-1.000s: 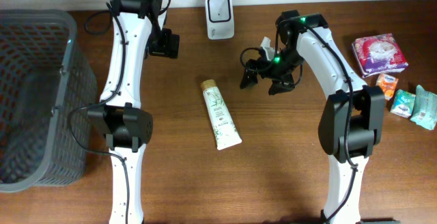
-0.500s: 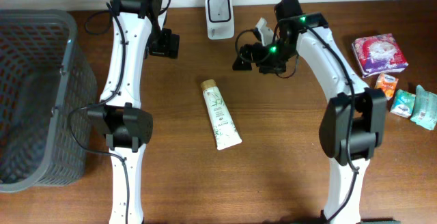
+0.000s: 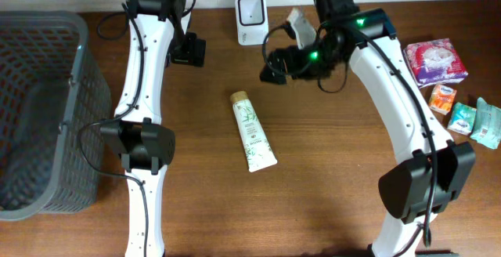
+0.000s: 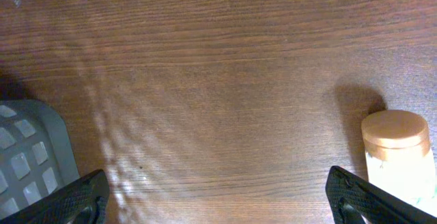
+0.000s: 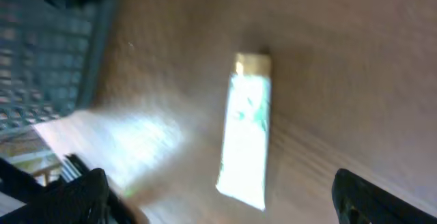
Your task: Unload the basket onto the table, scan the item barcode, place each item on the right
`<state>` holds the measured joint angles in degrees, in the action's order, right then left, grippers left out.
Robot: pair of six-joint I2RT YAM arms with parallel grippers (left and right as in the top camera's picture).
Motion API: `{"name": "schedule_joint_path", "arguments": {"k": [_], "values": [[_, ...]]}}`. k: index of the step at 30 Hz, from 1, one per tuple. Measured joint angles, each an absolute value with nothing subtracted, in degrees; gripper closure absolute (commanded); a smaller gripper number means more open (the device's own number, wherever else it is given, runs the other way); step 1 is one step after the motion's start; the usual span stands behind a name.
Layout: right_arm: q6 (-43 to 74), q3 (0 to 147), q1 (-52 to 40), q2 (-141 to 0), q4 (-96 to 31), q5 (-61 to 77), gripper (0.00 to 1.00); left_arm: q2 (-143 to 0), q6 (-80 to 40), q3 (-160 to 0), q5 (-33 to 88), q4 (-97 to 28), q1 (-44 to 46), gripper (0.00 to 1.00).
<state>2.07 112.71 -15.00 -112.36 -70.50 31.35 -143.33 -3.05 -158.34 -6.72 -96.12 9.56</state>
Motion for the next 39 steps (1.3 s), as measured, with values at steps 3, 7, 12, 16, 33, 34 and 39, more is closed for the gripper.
{"name": "schedule_joint_path", "arguments": {"k": [3, 7, 12, 16, 33, 34, 39], "values": [[-2.96, 99.35, -15.03, -114.39, -60.2, 34.24, 0.2, -143.33, -3.05, -158.34, -6.72, -96.2, 9.56, 0.01], [-3.57, 83.9, -15.05, -116.86, -45.28, 45.45, 0.23, -143.33, -3.07, -158.36, -6.72, -96.18, 9.56, 0.01], [-2.28, 78.81, -15.94, -121.58, -36.29, 49.82, 0.25, -143.33, -3.05, -158.36, -6.72, -96.2, 9.56, 0.01], [0.71, 78.96, -19.33, -123.83, -33.52, 49.52, 0.6, -143.33, -3.05, -158.36, -6.72, -96.18, 9.56, 0.01], [24.03, 98.89, -33.34, -125.32, -50.92, 15.77, 0.37, -143.33, -3.05, -158.36, -6.72, -96.2, 9.56, 0.01], [25.82, 98.89, -35.81, -125.32, -49.98, 12.36, 0.37, -143.33, -3.05, -158.36, -6.72, -96.18, 9.56, 0.01], [33.41, 98.87, -38.83, -127.68, -52.18, 0.56, 0.43, -143.33, -3.05, -158.36, -6.72, -96.18, 9.56, 0.01]]}}
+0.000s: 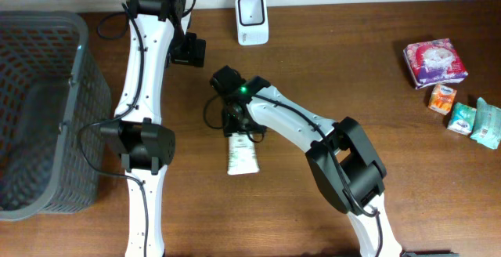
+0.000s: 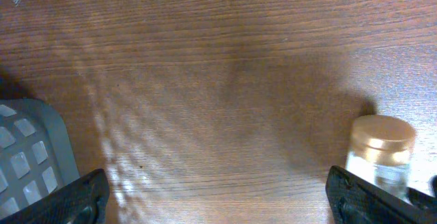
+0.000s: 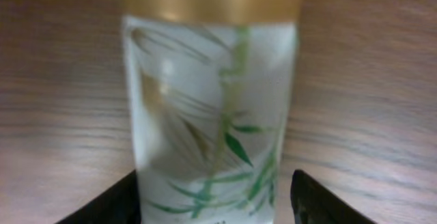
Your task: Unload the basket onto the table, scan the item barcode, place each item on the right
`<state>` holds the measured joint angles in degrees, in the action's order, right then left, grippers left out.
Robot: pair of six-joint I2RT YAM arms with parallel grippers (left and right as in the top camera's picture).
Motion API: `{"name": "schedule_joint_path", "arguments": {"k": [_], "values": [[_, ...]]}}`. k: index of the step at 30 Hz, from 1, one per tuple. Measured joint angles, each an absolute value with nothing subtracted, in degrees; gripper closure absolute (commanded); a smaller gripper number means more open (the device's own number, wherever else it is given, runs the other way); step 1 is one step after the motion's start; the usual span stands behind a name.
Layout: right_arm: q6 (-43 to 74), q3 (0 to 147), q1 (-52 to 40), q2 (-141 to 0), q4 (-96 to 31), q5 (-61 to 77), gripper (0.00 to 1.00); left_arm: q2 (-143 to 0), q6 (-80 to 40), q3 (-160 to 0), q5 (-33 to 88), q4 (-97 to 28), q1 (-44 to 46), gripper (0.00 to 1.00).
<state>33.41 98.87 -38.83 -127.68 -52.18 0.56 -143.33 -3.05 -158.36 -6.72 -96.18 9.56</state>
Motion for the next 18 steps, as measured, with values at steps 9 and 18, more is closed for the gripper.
{"name": "schedule_joint_path", "arguments": {"k": [9, 18], "values": [[23.14, 108.31, -27.51, -126.37, -74.43, -14.37, 0.37, -143.33, -3.05, -158.36, -6.72, -96.18, 9.56, 0.01], [37.12, 92.77, -33.36, -128.01, -64.99, -32.38, 0.55, -143.33, -3.05, -158.36, -6.72, -96.18, 9.56, 0.01]]}}
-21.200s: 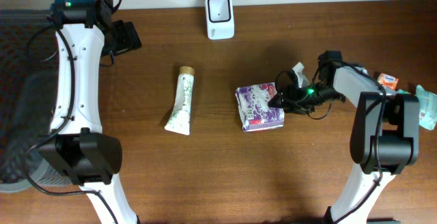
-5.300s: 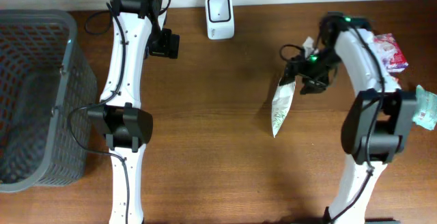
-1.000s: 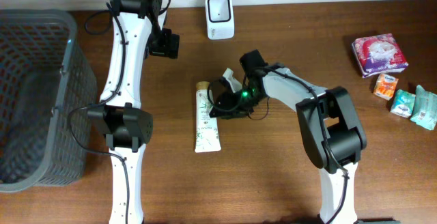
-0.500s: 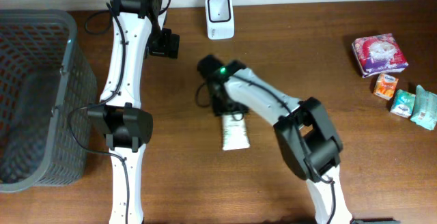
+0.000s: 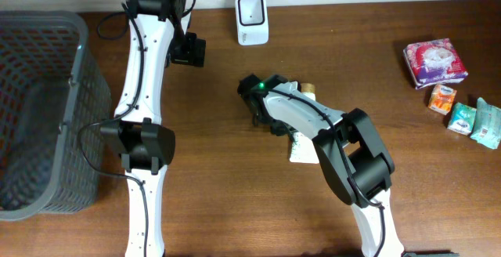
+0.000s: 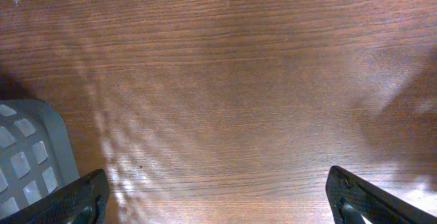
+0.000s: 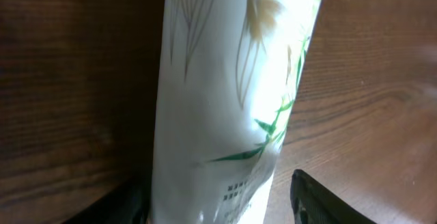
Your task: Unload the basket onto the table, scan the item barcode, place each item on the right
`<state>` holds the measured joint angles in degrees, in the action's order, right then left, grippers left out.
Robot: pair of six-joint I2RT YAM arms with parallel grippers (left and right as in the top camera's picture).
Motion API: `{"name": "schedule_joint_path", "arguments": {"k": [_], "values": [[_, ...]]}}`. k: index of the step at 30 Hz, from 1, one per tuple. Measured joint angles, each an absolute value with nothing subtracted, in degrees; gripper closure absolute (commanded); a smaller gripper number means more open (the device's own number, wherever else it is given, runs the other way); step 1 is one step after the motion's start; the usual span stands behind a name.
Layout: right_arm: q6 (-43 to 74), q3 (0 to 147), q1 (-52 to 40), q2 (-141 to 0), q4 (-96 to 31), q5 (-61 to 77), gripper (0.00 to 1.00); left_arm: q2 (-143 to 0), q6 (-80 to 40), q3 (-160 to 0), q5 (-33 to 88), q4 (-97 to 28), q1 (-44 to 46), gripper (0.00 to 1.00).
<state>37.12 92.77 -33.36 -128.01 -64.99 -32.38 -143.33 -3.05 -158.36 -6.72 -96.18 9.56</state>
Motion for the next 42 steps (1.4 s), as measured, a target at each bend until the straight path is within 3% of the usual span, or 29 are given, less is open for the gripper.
{"name": "schedule_joint_path", "arguments": {"k": [1, 2, 6, 9, 12, 15, 17, 19, 21, 22, 25, 28, 31, 33, 37, 38, 39, 42], "values": [[37.32, 91.46, -33.45, -127.79, -62.74, -33.67, 0.69, -143.33, -3.05, -158.36, -6.72, -96.23, 9.56, 0.01], [36.88, 89.56, -33.47, -127.24, -60.18, -34.87, 0.96, -143.33, -3.07, -158.36, -6.72, -96.2, 9.56, 0.01], [34.04, 90.17, -33.34, -126.43, -63.0, -35.29, 0.96, -143.33, -3.07, -158.36, -6.72, -96.16, 9.56, 0.01], [26.92, 100.68, -32.86, -126.74, -69.3, -22.79, 0.96, -143.33, -3.05, -158.36, -6.72, -96.23, 9.56, 0.01], [14.33, 110.91, -28.93, -125.29, -69.34, 6.92, 0.96, -143.33, -3.07, -158.36, -6.72, -96.18, 9.56, 0.01], [7.49, 106.26, -20.64, -125.1, -62.89, 33.54, 0.96, -143.33, -3.05, -158.36, -6.72, -96.2, 9.56, 0.01], [6.22, 99.26, -15.2, -124.97, -58.3, 43.4, 0.95, -143.33, -3.07, -158.36, -6.72, -96.09, 9.56, 0.01], [7.55, 89.38, -9.89, -124.81, -52.95, 46.59, 0.75, -143.33, -3.05, -158.36, -6.72, -96.16, 9.56, 0.01], [9.61, 84.9, -4.1, -124.84, -54.17, 44.86, 0.49, -143.33, -3.05, -158.36, -6.74, -96.18, 9.56, 0.01], [9.96, 85.23, -2.2, -124.75, -55.75, 43.33, 0.43, -143.33, -3.05, -158.36, -6.72, -96.18, 9.56, 0.01], [5.74, 95.09, 1.93, -124.44, -70.76, 34.81, 0.11, -143.33, -3.05, -158.36, -6.72, -96.09, 9.56, 0.01], [0.51, 104.25, -0.86, -123.48, -80.38, 29.47, 0.01, -143.33, -3.07, -158.36, -6.72, -96.2, 9.56, 0.01], [-1.19, 99.5, -3.55, -123.26, -75.33, 26.7, 0.01, -143.33, -3.05, -158.36, -6.72, -96.2, 9.56, 0.01], [-1.98, 93.21, -3.97, -123.39, -69.73, 26.52, 0.18, -143.33, -3.05, -158.36, -6.74, -96.09, 9.56, 0.01], [-1.65, 83.18, -3.9, -122.04, -61.63, 34.37, 0.32, -143.33, -3.05, -158.36, -6.72, -96.16, 9.56, 0.01], [-1.67, 80.68, -3.92, -121.36, -58.54, 38.09, 0.59, -143.33, -3.07, -158.36, -6.72, -96.2, 9.56, 0.01], [-1.5, 79.5, -4.03, -121.27, -56.9, 40.14, 0.96, -143.33, -3.05, -158.36, -6.72, -96.2, 9.56, 0.01], [1.34, 77.6, -6.79, -121.32, -51.77, 42.0, 0.96, -143.33, -3.07, -158.36, -6.72, -96.2, 9.56, 0.01]]}}
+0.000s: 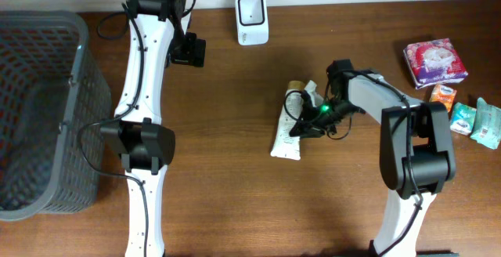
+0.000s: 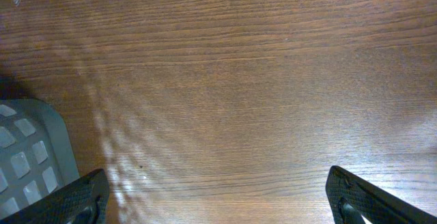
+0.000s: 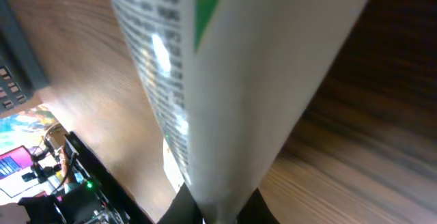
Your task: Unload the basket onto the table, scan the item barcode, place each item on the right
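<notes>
The white tube (image 1: 286,129) with a gold cap (image 1: 294,86) sits mid-table, right of centre, cap toward the back. My right gripper (image 1: 311,121) is shut on its side. The right wrist view is filled by the tube (image 3: 225,80), showing small print and a green patch, with my right gripper (image 3: 222,210) clamped on it at the bottom edge. The white barcode scanner (image 1: 252,9) stands at the back edge, well apart from the tube. My left gripper (image 1: 188,51) hangs open over bare wood at the back left, its fingertips (image 2: 82,200) spread wide.
A large grey basket (image 1: 31,22) fills the left side, and its corner (image 2: 31,149) shows in the left wrist view. A pink packet (image 1: 435,61) and several small packets (image 1: 462,112) lie at the right edge.
The right wrist has gone from the tube's left side to its right side. The tube now sits slightly further left, and shows print instead of its leaf pattern. The left arm is unchanged.
The tube first lay flat mid-table with my right gripper open, up near the scanner. Then the gripper was down around the tube. After that the tube was further right in its grasp, and now it is turned with its printed face to the wrist camera.
</notes>
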`<state>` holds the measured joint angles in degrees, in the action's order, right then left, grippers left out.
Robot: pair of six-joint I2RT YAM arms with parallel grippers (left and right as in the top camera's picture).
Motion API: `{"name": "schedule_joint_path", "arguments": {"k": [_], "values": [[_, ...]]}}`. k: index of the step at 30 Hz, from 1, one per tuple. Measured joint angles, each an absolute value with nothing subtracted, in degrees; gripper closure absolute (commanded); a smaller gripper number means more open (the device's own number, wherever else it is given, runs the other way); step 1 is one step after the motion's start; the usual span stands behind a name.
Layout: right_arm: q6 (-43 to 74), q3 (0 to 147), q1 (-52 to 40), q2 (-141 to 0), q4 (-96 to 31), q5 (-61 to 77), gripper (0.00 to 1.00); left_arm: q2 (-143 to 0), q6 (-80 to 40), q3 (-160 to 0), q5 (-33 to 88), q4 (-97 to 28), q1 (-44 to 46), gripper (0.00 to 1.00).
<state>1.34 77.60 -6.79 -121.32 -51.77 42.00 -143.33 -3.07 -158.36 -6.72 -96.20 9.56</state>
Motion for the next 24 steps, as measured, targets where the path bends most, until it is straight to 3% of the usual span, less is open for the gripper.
{"name": "schedule_joint_path", "arguments": {"k": [3, 5, 6, 10, 15, 16, 18, 24], "values": [[4.56, 78.35, -7.66, -121.4, -50.57, 43.53, 0.96, -143.33, -3.07, -158.36, -6.72, -96.2, 9.56, 0.01], [5.72, 80.73, -7.42, -122.04, -54.33, 42.94, 0.43, -143.33, -3.05, -158.36, -6.72, -96.18, 9.56, 0.01], [5.93, 81.8, -7.11, -122.21, -55.57, 41.89, 0.34, -143.33, -3.07, -158.36, -6.72, -96.2, 9.56, 0.01], [6.31, 82.63, -4.03, -122.21, -54.92, 40.51, 0.31, -143.33, -3.07, -158.36, -6.72, -96.18, 9.56, 0.01], [10.81, 82.94, -3.16, -122.21, -46.35, 40.14, 0.36, -143.33, -3.05, -158.36, -6.72, -96.2, 9.56, 0.01], [12.01, 83.0, -4.47, -122.21, -46.17, 39.22, 0.52, -143.33, -3.05, -158.36, -6.72, -96.2, 9.56, 0.01], [13.45, 83.09, -8.01, -123.0, -43.42, 37.85, 0.96, -143.33, -3.05, -158.36, -6.72, -96.23, 9.56, 0.01], [9.61, 83.35, -8.71, -123.31, -40.71, 47.88, 0.96, -143.33, -3.05, -158.36, -6.72, -96.18, 9.56, 0.01]]}}
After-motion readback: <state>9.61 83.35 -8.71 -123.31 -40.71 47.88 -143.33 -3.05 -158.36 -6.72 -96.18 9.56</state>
